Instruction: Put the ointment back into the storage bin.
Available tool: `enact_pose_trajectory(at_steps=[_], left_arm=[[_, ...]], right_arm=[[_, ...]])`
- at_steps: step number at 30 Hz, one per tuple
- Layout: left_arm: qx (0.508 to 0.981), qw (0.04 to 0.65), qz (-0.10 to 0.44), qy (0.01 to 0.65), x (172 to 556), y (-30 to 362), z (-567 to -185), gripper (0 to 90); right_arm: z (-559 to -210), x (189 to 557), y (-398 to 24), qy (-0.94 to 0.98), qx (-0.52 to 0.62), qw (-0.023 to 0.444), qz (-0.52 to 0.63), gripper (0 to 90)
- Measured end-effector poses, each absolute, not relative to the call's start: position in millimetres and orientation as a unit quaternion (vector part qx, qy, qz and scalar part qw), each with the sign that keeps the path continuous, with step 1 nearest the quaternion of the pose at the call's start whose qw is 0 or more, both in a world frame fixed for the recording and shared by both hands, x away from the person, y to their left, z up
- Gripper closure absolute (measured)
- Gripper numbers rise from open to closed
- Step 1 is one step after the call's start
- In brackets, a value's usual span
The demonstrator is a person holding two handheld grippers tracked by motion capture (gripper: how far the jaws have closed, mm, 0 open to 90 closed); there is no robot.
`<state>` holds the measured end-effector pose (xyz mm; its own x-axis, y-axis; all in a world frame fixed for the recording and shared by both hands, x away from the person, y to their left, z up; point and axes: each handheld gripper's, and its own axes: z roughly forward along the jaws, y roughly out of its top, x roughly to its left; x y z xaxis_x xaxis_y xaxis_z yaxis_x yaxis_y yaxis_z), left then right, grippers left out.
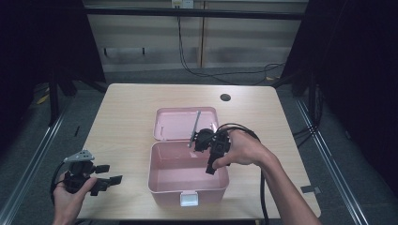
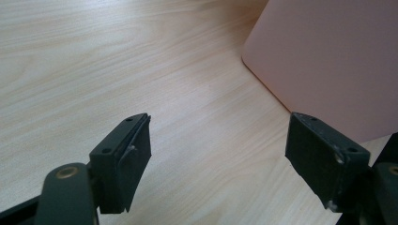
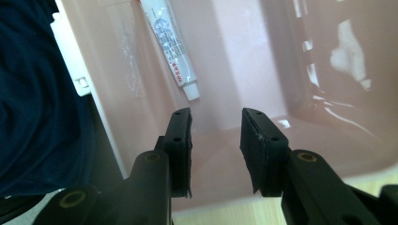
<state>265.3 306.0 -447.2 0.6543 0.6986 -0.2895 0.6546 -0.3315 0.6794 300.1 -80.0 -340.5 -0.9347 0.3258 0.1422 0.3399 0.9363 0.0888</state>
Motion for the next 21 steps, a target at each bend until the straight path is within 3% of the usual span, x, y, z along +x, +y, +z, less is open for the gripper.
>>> enact_pose_trajectory(at_steps=[21], left_arm=[[0.816, 0.4, 0.03, 0.415, 265.5, 305.7, -447.4, 22.6]], right_arm=[[-316.4, 296.4, -115.5, -0.975, -0.209, 0.037, -0.064, 64.8]])
